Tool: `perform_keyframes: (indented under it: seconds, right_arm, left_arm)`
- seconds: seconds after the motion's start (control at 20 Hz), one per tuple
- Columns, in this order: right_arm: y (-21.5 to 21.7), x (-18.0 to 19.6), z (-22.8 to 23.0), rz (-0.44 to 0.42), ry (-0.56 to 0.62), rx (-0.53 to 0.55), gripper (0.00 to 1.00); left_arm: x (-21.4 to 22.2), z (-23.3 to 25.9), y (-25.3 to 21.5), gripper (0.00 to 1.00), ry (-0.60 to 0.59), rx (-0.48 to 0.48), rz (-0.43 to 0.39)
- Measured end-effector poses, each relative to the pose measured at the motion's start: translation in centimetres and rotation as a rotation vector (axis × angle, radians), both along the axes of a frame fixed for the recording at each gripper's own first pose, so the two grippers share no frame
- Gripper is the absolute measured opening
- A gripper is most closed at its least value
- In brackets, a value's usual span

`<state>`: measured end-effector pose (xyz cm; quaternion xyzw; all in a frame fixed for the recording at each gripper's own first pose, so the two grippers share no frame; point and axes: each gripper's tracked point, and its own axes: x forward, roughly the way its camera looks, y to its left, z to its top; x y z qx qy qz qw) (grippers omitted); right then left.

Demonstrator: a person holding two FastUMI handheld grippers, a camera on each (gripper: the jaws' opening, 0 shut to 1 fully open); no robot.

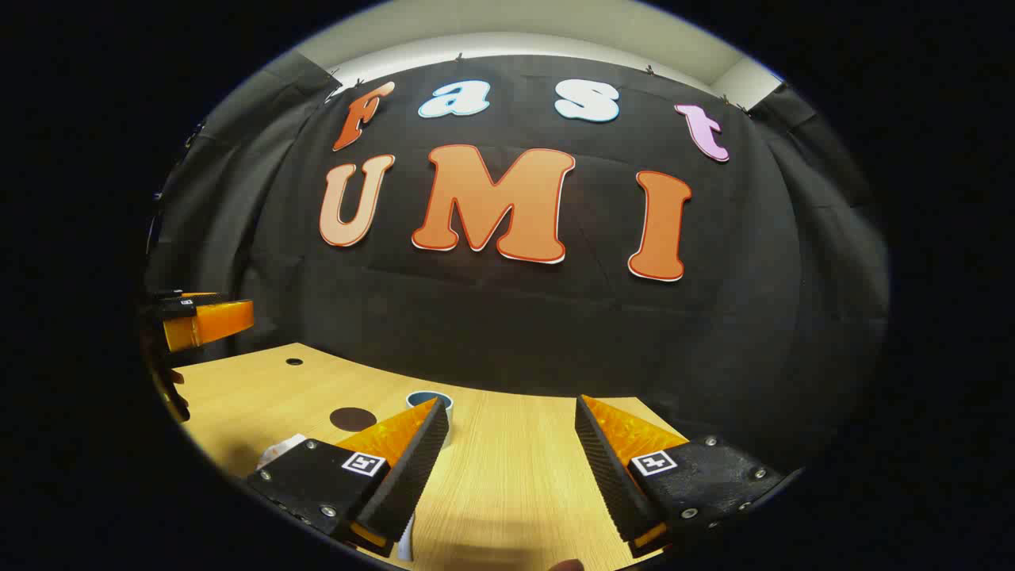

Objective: Put the toothbrush and toothpaste on the desktop into the cup, then pick up the cup and place it on the coaster on the desktop.

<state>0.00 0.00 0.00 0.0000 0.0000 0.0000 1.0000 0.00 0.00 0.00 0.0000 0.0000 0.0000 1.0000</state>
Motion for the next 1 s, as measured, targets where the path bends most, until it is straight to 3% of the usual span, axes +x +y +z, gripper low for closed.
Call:
perform_keyframes:
  seconds: [0.65,1.0]
  right_arm:
    - [2.0,0.0,2.4,0.068,-0.024,0.028,0.98]
    - [2.8,0.1,0.9,0.115,0.057,0.029,0.97]
  left_arm:
    - [-0.7,0.9,0.3,0.99,-0.017,0.039,0.03]
    - [-0.5,-0.7,0.0,0.96,0.05,0.044,0.022]
